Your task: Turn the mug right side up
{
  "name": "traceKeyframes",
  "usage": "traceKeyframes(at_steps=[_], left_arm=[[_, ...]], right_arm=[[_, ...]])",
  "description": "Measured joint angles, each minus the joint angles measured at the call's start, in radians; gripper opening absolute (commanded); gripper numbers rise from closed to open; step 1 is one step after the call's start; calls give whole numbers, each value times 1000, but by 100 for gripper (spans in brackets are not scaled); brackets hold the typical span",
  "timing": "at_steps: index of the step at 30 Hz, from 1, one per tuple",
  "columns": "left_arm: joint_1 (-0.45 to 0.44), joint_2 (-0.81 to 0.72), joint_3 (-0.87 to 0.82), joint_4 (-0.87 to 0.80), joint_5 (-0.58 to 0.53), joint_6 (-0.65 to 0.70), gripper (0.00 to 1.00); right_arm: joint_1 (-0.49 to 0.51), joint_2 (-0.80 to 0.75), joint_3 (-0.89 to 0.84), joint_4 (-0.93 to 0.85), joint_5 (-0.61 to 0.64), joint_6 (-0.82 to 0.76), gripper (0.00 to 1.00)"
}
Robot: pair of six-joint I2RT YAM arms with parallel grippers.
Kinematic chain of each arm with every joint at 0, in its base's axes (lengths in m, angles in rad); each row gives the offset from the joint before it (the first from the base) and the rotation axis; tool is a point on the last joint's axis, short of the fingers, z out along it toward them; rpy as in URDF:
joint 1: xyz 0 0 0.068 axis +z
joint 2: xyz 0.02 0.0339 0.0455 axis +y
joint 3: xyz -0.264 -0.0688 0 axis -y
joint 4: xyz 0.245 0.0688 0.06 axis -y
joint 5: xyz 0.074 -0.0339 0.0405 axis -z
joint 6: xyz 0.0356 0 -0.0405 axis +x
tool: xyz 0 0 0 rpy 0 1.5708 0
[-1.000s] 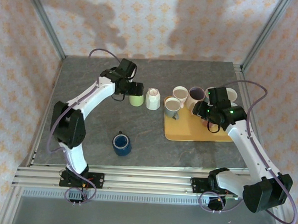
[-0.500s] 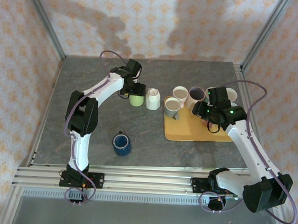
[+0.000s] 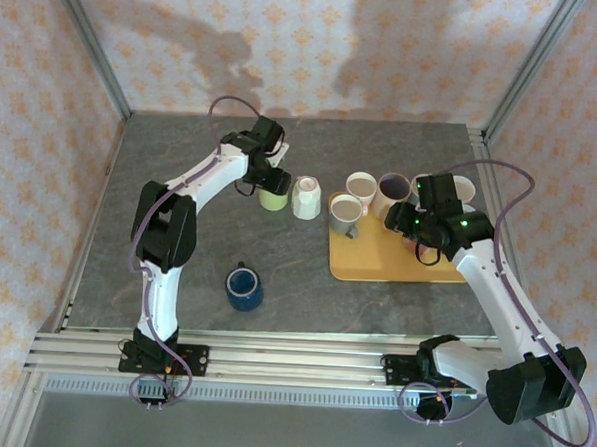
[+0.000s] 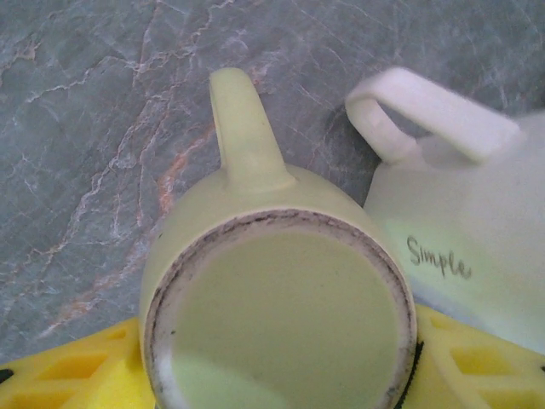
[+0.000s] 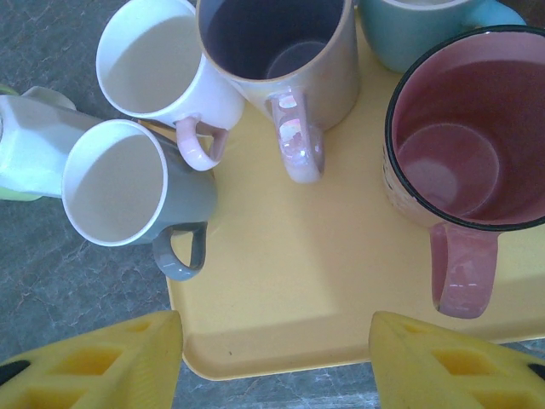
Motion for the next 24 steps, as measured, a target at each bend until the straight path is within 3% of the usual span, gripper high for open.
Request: traceKeyframes(at_steps=[9,14,20,24], left_arm=[[58,-128,-144,-102,108,406,60],[111,-138,-169,-145,207,573,59],[123,-134,-163,-205,235,705,58],[123,-100,-117,-250,235,740,71]], right_arm=[[0,-3,0,0,-6,-3,60],[0,-4,0,-10,-6,-3,60],[0,-4,0,-18,-8,-11,60],[0,-3,2,-19,-11,-12,61]])
